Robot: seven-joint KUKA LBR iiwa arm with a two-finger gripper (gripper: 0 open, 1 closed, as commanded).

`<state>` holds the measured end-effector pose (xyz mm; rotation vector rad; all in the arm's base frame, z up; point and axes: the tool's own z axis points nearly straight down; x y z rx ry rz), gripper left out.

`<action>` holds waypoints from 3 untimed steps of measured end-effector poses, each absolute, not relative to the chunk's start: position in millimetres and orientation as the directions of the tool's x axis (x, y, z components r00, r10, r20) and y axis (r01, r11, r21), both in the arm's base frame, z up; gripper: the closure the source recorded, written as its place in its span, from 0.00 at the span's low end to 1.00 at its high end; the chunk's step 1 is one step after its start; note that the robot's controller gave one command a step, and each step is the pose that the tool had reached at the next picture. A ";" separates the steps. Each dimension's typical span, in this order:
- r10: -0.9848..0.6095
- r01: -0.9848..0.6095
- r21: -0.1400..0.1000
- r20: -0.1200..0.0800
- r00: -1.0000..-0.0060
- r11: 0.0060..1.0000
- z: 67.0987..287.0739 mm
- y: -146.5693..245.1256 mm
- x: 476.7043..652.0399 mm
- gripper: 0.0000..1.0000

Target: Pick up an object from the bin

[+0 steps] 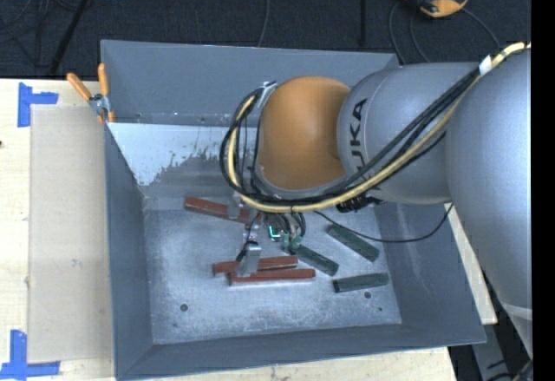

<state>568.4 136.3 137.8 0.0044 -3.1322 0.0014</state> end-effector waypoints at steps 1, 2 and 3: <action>0.001 0.001 0.000 0.002 -1.000 1.000 141.6 135.7 570.4 0.00; -0.015 -0.015 0.000 -0.001 -1.000 1.000 75.4 94.4 553.9 0.00; -0.031 -0.031 0.000 0.004 -1.000 1.000 130.9 87.1 549.1 0.00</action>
Offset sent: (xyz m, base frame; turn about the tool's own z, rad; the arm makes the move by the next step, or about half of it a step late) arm -0.0163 -0.0458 -0.0678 -0.0114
